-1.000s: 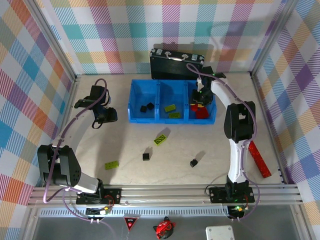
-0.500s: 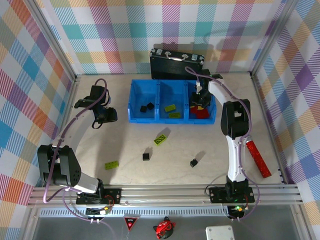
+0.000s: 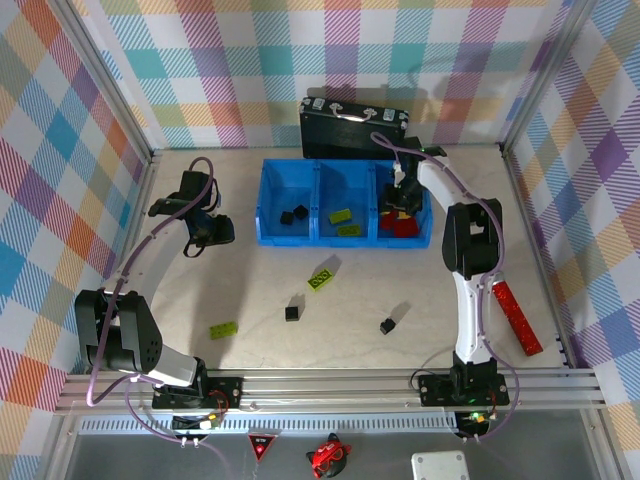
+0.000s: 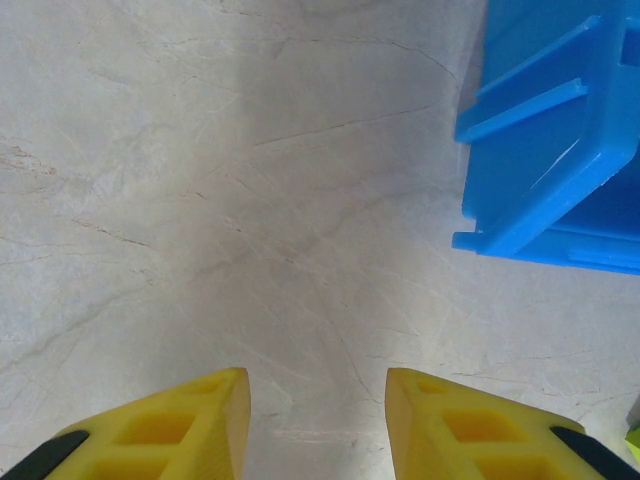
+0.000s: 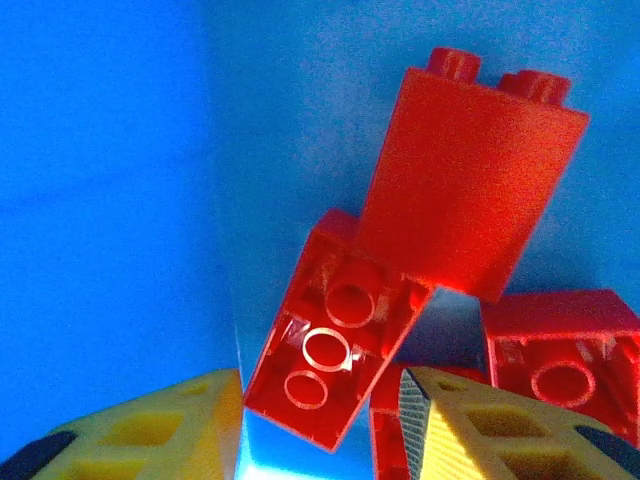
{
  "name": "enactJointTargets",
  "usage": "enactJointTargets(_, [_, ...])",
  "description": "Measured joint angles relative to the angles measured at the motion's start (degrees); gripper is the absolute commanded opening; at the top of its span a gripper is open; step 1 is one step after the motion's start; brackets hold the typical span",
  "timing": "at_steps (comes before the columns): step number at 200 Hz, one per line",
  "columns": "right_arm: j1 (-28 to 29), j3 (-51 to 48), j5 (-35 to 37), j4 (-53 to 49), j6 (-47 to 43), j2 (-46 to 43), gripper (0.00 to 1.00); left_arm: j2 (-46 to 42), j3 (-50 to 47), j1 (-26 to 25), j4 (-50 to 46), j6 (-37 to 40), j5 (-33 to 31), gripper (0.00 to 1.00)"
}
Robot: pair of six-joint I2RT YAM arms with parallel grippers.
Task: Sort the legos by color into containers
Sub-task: Place the lego in the container, then pick up the lego from the bottom-left of the table.
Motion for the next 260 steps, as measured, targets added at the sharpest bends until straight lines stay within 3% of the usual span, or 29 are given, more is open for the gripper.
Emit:
enactJointTargets(125, [0.0, -20.3, -1.5, 2.3, 1.1, -21.3, 0.47, 0.0, 0.2, -1.5, -2.2, -0.8, 4.2, 0.40])
enactJointTargets(191, [0.0, -29.6, -3.1, 6.1, 1.6, -26.8, 0.47, -0.4, -0.9, -9.3, -3.5, -5.5, 3.2, 0.41])
enactJointTargets(260, [0.0, -33.9, -5.1, 9.4, 1.3, -27.1, 0.47, -6.0, -9.3, -15.3, -5.0, -13.6, -1.6, 0.43])
